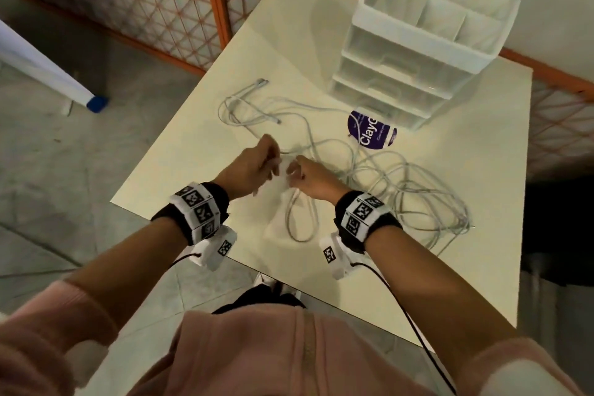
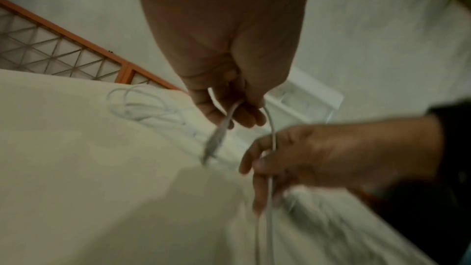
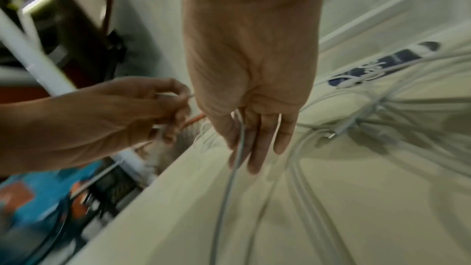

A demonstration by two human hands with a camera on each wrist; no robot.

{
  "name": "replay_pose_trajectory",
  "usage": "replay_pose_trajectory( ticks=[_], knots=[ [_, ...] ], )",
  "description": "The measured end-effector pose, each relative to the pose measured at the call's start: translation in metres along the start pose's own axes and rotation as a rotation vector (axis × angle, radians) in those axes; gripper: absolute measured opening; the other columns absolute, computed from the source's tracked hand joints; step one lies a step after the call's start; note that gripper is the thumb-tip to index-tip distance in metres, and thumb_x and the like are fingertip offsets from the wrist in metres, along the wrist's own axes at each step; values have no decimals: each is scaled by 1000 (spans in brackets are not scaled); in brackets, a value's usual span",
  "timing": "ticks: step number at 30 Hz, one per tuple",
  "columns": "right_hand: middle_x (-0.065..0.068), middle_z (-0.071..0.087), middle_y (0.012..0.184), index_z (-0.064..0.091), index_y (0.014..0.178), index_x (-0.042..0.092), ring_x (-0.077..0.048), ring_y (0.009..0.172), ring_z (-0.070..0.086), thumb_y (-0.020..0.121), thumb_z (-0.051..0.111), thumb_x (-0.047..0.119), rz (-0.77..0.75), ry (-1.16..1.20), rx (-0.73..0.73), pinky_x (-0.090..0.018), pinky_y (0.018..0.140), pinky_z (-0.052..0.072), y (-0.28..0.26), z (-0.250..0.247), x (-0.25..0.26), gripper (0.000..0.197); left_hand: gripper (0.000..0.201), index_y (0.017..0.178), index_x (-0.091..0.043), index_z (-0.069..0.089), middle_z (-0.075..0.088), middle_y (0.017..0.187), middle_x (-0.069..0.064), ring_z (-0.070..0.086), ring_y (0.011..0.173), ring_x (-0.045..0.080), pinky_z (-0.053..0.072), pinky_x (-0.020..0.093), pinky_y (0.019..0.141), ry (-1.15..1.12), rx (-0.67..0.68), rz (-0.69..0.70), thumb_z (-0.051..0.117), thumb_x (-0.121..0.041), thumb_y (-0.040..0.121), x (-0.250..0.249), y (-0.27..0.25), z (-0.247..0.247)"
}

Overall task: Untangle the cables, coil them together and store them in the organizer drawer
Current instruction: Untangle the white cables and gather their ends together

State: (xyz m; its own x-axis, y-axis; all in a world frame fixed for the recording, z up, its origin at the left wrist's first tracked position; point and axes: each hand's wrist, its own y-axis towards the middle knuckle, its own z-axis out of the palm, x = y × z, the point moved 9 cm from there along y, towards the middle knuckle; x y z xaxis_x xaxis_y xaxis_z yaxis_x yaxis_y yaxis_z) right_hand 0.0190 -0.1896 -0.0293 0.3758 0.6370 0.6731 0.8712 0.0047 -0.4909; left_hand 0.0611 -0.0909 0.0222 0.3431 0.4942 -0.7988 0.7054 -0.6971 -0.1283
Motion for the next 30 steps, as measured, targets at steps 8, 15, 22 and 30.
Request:
replay_pose_trajectory(
  ticks=[8, 15, 22, 30],
  knots=[
    [4, 63, 63, 62, 80, 16, -7, 61, 60, 98, 47, 28, -61, 99, 192, -21, 68, 45, -71, -44, -47, 26, 6, 86, -8, 65, 68, 58, -11, 50, 48, 1, 41, 13, 52, -435, -349, 36, 61, -7, 90, -28, 18, -88],
    [-5, 57, 62, 61, 81, 10, -6, 61, 62, 99, 43, 13, -101, 171, -163, -17, 70, 46, -120, -136, -76, 26, 18, 85, -16, 67, 62, 58, -10, 51, 53, 2, 41, 16, 57, -714, -227, -97, 52, -10, 95, -17, 28, -70],
    [-4, 43, 56, 67, 82, 12, -8, 46, 43, 97, 51, 24, -61, 207, -559, -19, 55, 44, -143, -206, -83, 25, 45, 91, -9, 77, 73, 84, 0, 69, 85, 7, 52, 13, 79, -1446, -34, 16, 89, -16, 48, -77, 41, -57],
    [-5, 34, 58, 66, 69, 11, -16, 57, 32, 94, 54, 34, -53, 334, -555, -27, 56, 29, -160, -206, -88, 36, 20, 99, -5, 69, 73, 90, 1, 69, 94, 9, 52, 14, 80, -1515, -141, 73, 64, -16, 82, -93, 48, -55]
  ],
)
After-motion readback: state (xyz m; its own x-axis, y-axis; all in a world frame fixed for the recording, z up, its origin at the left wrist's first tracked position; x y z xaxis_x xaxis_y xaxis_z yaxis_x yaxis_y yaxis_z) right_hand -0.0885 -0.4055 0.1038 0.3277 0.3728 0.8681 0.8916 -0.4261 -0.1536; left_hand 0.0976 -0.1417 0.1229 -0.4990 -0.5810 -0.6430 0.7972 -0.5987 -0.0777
